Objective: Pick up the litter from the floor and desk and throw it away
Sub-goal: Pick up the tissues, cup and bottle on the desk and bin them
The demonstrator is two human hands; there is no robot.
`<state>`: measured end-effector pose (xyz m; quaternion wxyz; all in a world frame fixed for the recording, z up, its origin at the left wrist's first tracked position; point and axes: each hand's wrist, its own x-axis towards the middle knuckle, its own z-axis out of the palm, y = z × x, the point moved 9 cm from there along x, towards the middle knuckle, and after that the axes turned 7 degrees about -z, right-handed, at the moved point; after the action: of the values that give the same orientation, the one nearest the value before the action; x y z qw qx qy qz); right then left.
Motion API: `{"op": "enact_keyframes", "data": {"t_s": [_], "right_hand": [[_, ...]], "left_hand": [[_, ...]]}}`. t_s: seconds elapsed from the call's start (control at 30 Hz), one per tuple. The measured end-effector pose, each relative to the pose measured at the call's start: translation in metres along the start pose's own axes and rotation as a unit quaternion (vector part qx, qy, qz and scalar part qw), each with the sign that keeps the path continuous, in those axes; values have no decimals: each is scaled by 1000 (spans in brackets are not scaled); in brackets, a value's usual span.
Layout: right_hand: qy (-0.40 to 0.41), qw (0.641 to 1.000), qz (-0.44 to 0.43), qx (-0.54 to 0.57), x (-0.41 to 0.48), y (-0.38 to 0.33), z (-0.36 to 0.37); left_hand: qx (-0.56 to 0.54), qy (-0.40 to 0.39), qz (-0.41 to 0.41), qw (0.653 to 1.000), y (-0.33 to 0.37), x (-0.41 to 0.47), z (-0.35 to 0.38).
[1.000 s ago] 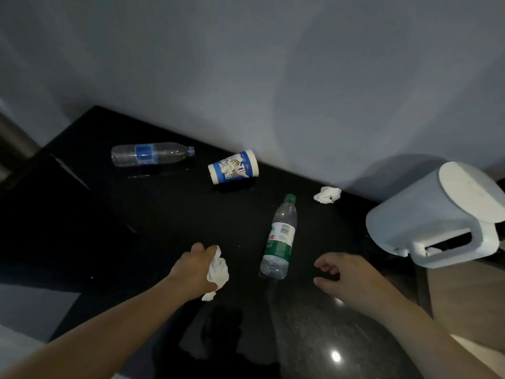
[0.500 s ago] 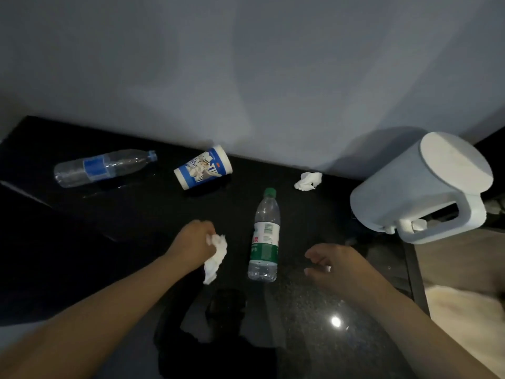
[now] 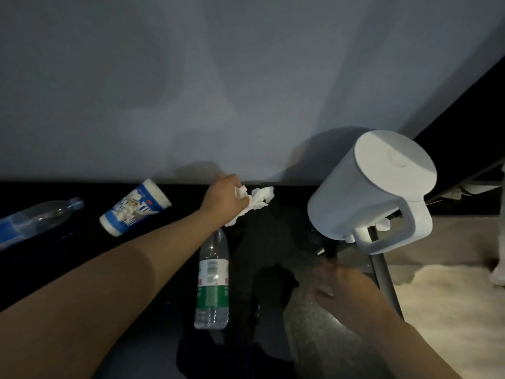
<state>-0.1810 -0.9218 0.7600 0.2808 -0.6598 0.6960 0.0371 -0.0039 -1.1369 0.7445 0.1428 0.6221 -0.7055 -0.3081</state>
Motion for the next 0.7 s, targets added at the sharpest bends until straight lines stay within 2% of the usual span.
{"op": "enact_keyframes", "data": {"t_s": [0.17, 0.3, 0.43, 0.7], "right_hand": [[-2, 1000, 9, 0, 5, 31, 0], [-13, 1000, 3, 1, 9, 44, 5], [-8, 1000, 9, 13, 12, 47, 8], [4, 999, -25, 21, 30, 11, 7]], "left_hand": [[108, -25, 43, 993, 25, 28, 52], [217, -104, 49, 970, 19, 40, 96], [293, -127, 54, 946, 16, 40, 112], [153, -71, 72, 983, 3, 24, 55]]}}
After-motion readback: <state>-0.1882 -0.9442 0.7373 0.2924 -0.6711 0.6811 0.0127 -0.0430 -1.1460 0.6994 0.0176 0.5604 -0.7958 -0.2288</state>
